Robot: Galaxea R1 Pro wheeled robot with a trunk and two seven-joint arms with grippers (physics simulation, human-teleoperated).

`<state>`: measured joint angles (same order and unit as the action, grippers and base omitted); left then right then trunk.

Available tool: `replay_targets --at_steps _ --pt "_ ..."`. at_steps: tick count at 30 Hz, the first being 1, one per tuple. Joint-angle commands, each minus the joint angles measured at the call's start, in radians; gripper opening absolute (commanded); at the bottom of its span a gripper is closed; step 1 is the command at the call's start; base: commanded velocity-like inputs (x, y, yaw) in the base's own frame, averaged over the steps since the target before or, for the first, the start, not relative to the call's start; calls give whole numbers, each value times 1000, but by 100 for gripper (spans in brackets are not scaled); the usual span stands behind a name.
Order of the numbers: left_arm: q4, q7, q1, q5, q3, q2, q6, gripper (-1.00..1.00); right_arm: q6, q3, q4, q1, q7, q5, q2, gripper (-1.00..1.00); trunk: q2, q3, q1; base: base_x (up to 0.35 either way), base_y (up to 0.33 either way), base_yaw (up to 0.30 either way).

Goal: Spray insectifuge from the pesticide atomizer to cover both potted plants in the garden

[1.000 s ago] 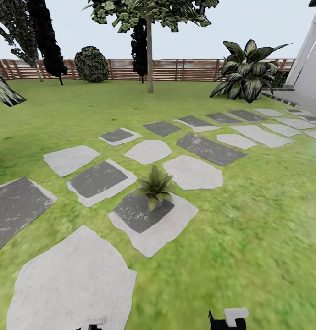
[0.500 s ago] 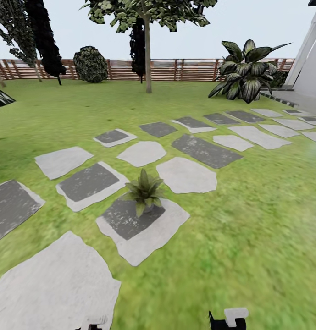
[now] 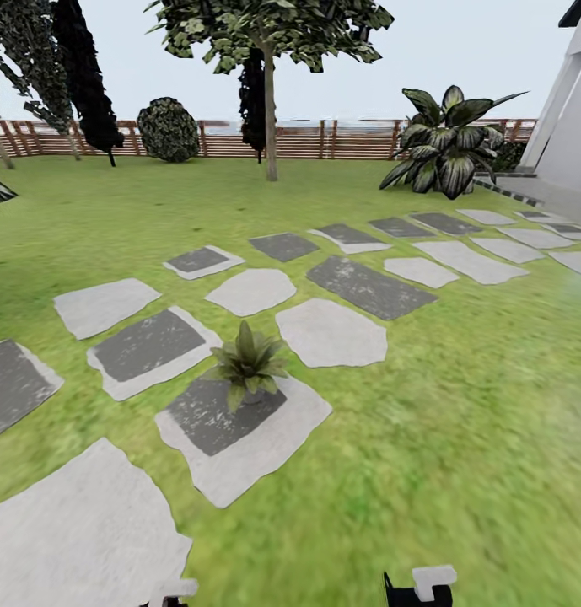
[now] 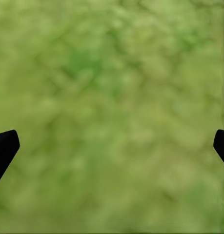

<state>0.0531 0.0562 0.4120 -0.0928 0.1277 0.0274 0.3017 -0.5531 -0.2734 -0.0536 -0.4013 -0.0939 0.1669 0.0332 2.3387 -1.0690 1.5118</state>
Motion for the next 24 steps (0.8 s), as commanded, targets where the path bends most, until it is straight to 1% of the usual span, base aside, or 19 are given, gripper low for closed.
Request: replay_targets --at_steps 1,5,20,24 --pt "-1 3 1 -10 9 0 4 -100 -2 -9 0 0 -3 8 0 100 0 -1 0 143 -253 107" --pt "-1 3 1 -9 9 0 4 -100 -1 -9 0 0 -3 8 -1 100 0 -1 0 143 -253 210" --pt "-1 3 1 -9 9 0 4 -100 -1 -9 0 0 -3 8 -1 100 0 -1 0 142 -253 271" --pt "-1 3 1 -9 9 0 4 -100 -2 -9 0 0 -3 8 -1 100 0 -1 0 91 -265 84"
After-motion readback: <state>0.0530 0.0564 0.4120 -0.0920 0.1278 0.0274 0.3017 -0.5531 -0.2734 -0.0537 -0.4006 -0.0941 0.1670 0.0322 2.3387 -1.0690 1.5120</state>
